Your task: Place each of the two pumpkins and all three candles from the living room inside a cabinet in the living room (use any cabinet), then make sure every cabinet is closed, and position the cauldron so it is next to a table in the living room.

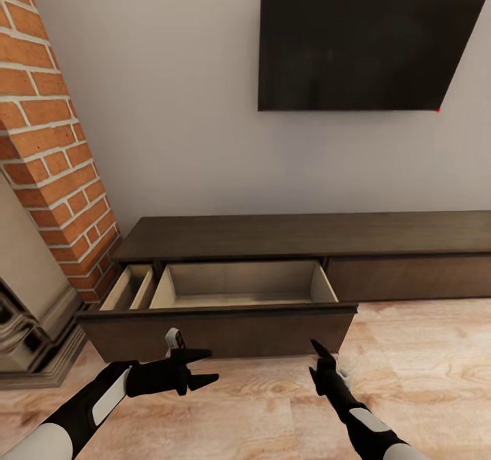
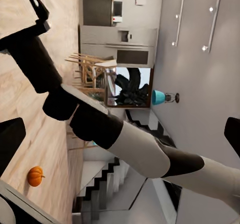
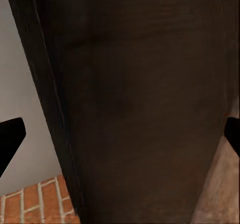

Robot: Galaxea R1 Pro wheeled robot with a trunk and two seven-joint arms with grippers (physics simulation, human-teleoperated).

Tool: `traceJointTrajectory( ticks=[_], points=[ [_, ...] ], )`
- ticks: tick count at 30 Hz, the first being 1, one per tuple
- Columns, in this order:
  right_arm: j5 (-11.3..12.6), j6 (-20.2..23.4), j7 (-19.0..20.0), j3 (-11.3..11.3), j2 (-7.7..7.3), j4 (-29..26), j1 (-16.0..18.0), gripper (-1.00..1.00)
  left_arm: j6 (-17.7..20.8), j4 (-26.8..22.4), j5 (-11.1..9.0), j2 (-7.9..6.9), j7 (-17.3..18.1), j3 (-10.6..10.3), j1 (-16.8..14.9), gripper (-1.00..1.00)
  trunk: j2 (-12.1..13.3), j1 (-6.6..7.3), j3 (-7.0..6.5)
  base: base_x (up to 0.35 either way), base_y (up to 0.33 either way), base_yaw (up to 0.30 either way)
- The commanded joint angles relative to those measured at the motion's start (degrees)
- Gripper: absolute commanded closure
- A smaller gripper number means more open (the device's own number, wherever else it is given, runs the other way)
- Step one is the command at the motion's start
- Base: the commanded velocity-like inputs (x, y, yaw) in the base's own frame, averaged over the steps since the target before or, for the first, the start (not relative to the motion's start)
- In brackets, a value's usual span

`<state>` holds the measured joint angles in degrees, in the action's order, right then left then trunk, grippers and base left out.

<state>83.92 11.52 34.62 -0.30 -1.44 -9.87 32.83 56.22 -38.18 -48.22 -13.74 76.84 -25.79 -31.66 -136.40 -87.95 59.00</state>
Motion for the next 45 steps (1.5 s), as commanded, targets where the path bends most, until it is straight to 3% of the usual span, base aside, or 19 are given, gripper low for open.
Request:
traceJointTrajectory(
  ticks=[1,4,8,11,15,19,23,26,30,35,38,45],
  points=[
    [-1.1,2.7,-0.2,0.4,-0.03,1.5,0.0,-1.00,0.5,0.0,-0.2,0.01,0.1,-0.3,-0.1,-1.00,0.4,0.24,-0.14,0.000,0.000,0.000],
    [-8.3,8.8,-1.0,2.0,-0.11,4.1,0.0,-1.00,0.5,0.0,-0.1,0.09,-1.6,-0.2,-0.1,-1.00,1.6,0.90,-0.68,0.000,0.000,0.000],
    [-15.7,11.3,-1.0,2.5,-0.34,4.7,0.0,-1.00,0.5,0.0,-0.3,0.11,-4.1,-0.1,-0.1,-1.00,3.2,1.78,-1.39,0.000,0.000,0.000],
    [-21.3,11.2,-1.3,2.6,-1.04,5.3,0.0,-1.00,0.4,0.0,-0.3,0.18,-6.9,0.0,-0.1,-1.00,4.4,2.43,-1.93,0.000,0.000,0.000],
    [-25.6,10.8,-2.0,2.7,-1.32,5.7,0.0,-1.00,0.3,0.1,-0.3,0.13,-12.8,0.2,-0.1,-1.00,6.0,3.31,-2.65,0.000,0.000,0.000],
    [-31.0,7.6,-4.3,2.8,-1.38,5.7,0.0,-1.00,0.1,2.0,-0.3,-0.12,-19.6,3.0,-0.1,-1.00,7.6,4.19,-3.37,0.000,0.000,0.000],
    [-33.2,5.0,-6.5,2.8,-1.37,5.5,0.0,-1.00,-0.1,4.2,-0.1,-0.37,-25.3,5.2,-0.1,-1.00,9.2,5.07,-4.09,0.000,0.000,0.000],
    [-34.9,4.0,-7.3,2.8,-1.50,5.3,0.0,-1.00,-2.3,5.0,0.2,-0.94,-32.2,6.1,-0.1,-1.00,10.4,5.73,-4.63,0.000,0.000,0.000],
    [-38.0,3.7,-7.5,2.8,-1.61,5.1,0.0,-1.00,-7.6,5.3,0.3,-1.52,-40.9,6.5,-0.1,-1.00,10.4,5.73,-4.63,0.000,0.000,0.000],
    [-39.0,3.6,-7.4,3.0,-1.63,5.0,0.0,-1.00,-12.0,6.1,0.3,-1.50,-48.5,6.4,-0.1,-1.00,10.4,5.73,-4.63,0.000,0.000,0.000],
    [-39.6,3.5,-7.6,4.4,-1.57,5.0,0.0,-1.00,-14.5,6.2,0.3,-1.43,-53.5,6.4,-0.1,-1.00,10.8,5.95,-4.80,0.000,0.000,0.000],
    [-40.0,2.0,-7.8,9.2,-1.33,5.0,0.0,-1.00,-15.3,6.2,0.6,-1.30,-56.4,6.1,-0.1,-1.00,13.6,7.49,-6.06,0.000,0.000,0.000]
  ],
)
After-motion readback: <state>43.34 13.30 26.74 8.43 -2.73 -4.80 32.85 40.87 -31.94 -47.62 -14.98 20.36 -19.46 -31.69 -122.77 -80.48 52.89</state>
